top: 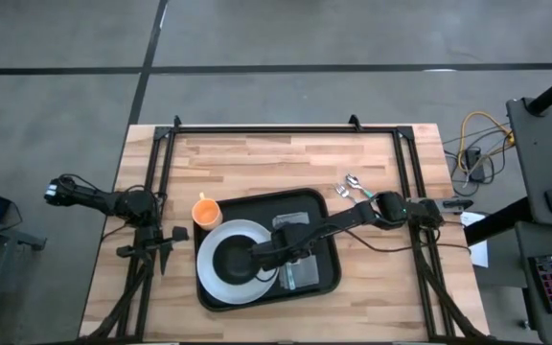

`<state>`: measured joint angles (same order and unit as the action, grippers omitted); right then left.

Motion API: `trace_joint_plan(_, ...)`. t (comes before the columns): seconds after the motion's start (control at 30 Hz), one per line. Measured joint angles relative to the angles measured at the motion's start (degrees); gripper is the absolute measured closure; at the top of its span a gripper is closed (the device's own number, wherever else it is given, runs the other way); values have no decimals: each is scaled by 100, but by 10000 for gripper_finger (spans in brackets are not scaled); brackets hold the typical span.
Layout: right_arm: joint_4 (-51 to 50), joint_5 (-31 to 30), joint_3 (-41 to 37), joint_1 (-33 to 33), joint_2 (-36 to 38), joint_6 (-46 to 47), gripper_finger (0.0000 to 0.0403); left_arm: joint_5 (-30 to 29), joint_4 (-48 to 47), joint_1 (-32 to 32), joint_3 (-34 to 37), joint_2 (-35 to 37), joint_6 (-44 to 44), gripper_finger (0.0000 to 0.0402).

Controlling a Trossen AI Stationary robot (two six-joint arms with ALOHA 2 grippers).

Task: Set up tray
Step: Put the blue fork to the right of the blue fork on the black table tray

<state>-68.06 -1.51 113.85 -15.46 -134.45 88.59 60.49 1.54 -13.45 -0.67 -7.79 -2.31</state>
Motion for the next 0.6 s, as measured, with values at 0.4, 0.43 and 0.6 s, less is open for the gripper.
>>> trace_joint_plan(0.4, -544, -13, 557, 74, 9, -656, 216, 1, -2, -2, 0, 0, 0, 304)
trace_joint_plan(0.43, -551, -12, 578, 96, 9, -782, 216, 0, -2, 0, 0, 0, 0, 304)
trace_joint_plan(0.6, -1030, -79, 692, 228, 9, -1213, 216, 0, -2, 0, 0, 0, 0, 304)
